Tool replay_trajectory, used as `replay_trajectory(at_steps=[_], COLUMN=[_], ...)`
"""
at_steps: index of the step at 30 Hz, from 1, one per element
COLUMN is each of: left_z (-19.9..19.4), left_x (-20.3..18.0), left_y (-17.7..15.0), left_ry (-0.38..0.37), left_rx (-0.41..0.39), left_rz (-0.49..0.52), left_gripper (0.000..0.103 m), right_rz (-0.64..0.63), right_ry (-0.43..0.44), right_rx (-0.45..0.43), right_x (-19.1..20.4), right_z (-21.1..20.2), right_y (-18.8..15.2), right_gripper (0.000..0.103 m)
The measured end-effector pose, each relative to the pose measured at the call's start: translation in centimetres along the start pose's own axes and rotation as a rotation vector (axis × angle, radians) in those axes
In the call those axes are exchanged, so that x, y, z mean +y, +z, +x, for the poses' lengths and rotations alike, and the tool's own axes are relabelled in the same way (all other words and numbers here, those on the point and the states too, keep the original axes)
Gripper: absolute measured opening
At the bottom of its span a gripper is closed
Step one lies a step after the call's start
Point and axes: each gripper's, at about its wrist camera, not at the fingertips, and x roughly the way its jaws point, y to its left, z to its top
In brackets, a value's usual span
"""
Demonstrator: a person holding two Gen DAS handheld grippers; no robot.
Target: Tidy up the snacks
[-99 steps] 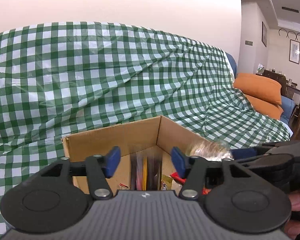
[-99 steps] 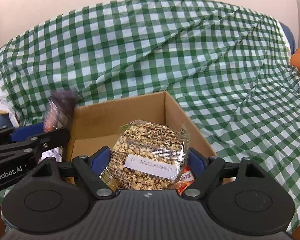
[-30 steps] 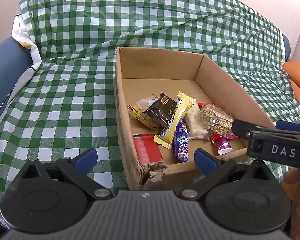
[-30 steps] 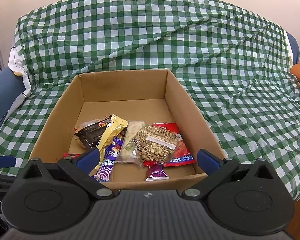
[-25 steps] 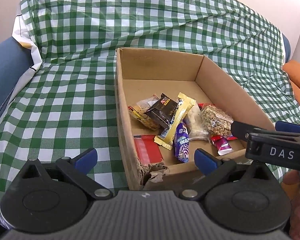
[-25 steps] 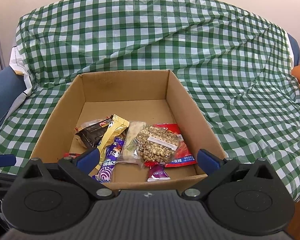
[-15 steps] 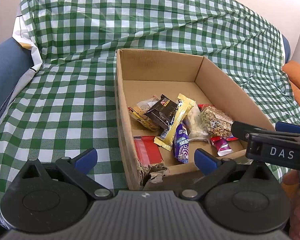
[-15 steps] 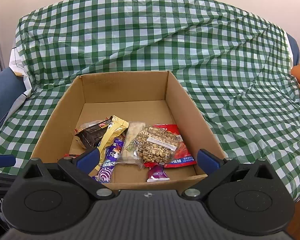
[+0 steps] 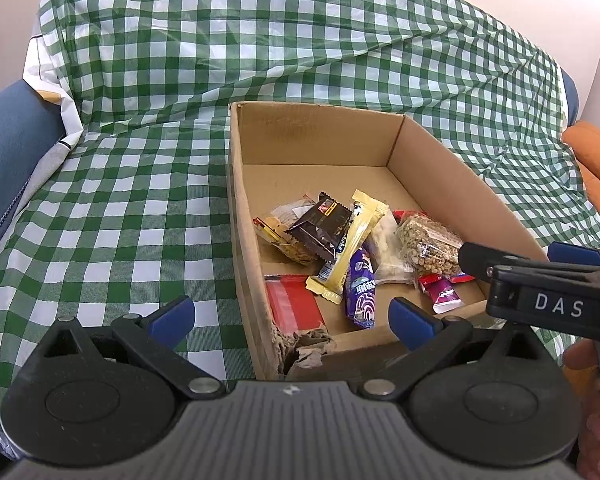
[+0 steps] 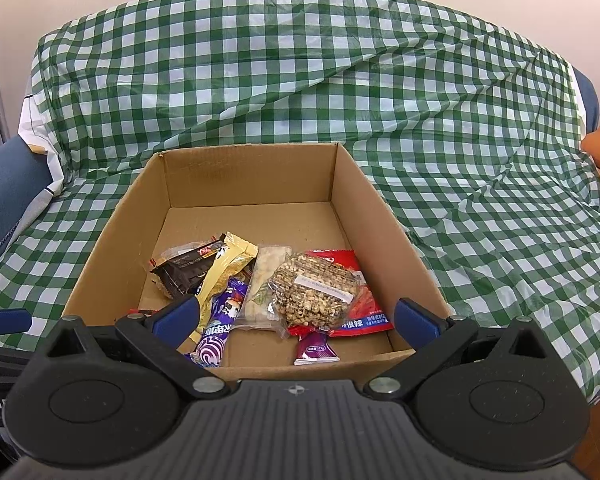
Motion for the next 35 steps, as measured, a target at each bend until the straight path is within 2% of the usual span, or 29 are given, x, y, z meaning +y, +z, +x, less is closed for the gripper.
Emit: replay_trajectory(at_steps=[24, 35], left_z=[0.07, -0.34], left_x=[-0.13, -0.22], left_y=[-0.10, -0.09], left_ry=[-0.006, -0.016], left_rx=[-0.008, -0.050], left_rz=[0.008, 0.028], left_gripper=[0.103, 0.103], right_rz=[0.004, 0.009], right_ry=[-0.003, -0.006], right_rx=[-0.001, -0.014], right_x=[0.28, 0.58], right_z=[-0.01, 0.20], right_y=[-0.11, -0.04], right_gripper=[0.102, 0.102])
